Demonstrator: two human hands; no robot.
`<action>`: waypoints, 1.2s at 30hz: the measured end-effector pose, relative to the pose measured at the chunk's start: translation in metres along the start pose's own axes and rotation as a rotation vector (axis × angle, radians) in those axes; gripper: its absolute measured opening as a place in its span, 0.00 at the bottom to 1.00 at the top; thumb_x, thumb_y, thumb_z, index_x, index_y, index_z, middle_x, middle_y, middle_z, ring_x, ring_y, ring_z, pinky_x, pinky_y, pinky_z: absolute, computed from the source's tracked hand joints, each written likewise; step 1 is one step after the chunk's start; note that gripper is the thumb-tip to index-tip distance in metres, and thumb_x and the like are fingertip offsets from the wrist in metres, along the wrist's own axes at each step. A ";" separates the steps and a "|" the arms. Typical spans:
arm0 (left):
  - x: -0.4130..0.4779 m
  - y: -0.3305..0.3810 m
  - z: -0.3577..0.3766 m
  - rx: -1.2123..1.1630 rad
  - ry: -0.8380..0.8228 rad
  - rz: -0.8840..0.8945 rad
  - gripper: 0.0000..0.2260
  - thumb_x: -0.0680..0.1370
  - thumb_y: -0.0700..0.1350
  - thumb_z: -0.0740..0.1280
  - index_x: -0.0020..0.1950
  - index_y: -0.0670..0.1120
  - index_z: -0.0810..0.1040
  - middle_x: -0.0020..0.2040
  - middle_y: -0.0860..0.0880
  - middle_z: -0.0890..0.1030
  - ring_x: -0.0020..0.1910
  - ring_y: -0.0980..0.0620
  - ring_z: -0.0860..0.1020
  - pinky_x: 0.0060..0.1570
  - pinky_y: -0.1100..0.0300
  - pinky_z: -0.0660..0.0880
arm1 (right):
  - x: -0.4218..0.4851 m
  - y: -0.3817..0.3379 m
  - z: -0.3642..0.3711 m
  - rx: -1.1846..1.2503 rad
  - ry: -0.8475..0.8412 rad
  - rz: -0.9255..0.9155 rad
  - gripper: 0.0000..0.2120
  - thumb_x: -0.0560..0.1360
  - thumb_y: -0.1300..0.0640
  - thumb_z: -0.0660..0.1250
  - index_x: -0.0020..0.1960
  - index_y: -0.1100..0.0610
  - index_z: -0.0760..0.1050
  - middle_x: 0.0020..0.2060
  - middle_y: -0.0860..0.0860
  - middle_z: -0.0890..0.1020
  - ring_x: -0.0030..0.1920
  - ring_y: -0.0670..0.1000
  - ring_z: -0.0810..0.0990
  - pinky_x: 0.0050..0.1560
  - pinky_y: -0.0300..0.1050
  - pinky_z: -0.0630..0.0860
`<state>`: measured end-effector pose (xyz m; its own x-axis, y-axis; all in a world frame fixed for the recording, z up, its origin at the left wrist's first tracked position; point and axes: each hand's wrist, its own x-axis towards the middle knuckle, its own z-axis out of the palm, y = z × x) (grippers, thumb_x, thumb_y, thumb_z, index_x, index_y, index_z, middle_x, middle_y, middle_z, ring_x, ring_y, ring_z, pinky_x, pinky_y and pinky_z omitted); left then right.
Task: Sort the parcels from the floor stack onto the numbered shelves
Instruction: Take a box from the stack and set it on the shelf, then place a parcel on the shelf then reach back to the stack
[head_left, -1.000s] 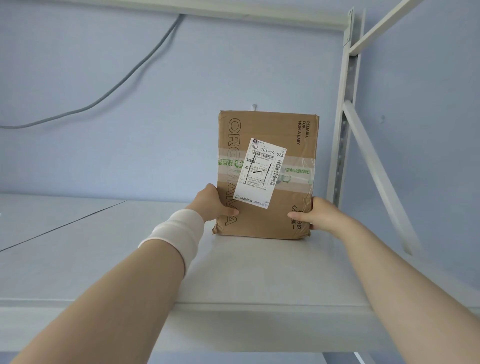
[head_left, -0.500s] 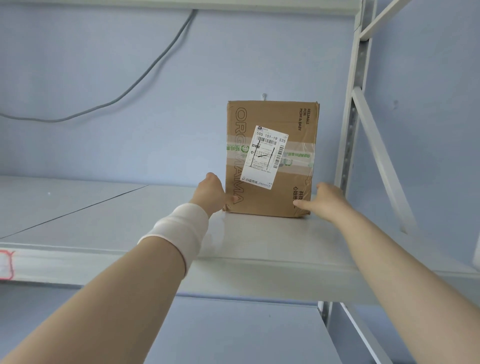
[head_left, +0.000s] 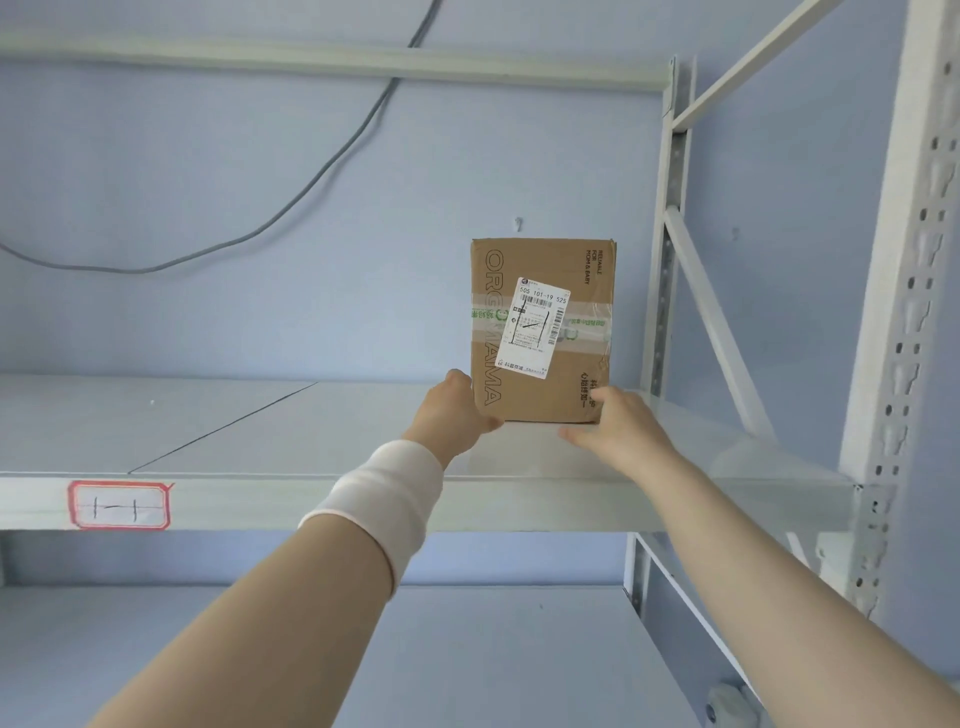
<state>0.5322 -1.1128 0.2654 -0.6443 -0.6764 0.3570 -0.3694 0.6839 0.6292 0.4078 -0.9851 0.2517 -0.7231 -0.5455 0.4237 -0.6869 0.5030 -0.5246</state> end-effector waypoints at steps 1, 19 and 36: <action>-0.007 -0.002 -0.003 0.010 -0.010 0.009 0.26 0.76 0.45 0.68 0.70 0.40 0.63 0.67 0.43 0.72 0.65 0.46 0.71 0.57 0.58 0.68 | -0.010 -0.005 0.001 -0.010 0.005 -0.001 0.35 0.71 0.46 0.71 0.72 0.58 0.62 0.68 0.56 0.68 0.69 0.57 0.67 0.65 0.49 0.68; -0.142 0.044 0.032 0.210 -0.139 0.276 0.22 0.78 0.46 0.65 0.71 0.45 0.64 0.68 0.47 0.70 0.65 0.46 0.71 0.60 0.54 0.68 | -0.174 0.040 -0.045 -0.144 0.044 0.094 0.29 0.76 0.49 0.66 0.72 0.57 0.62 0.69 0.55 0.68 0.70 0.55 0.63 0.64 0.48 0.65; -0.254 0.083 0.263 0.220 -0.760 0.513 0.25 0.77 0.49 0.66 0.71 0.46 0.64 0.67 0.44 0.72 0.64 0.44 0.72 0.61 0.52 0.70 | -0.357 0.252 -0.053 -0.259 -0.084 0.654 0.22 0.75 0.51 0.67 0.64 0.63 0.70 0.61 0.59 0.75 0.62 0.58 0.72 0.61 0.52 0.71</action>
<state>0.4895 -0.8123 0.0455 -0.9988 0.0284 -0.0402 0.0127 0.9375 0.3478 0.4891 -0.6280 0.0071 -0.9924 -0.1219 0.0182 -0.1168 0.8829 -0.4548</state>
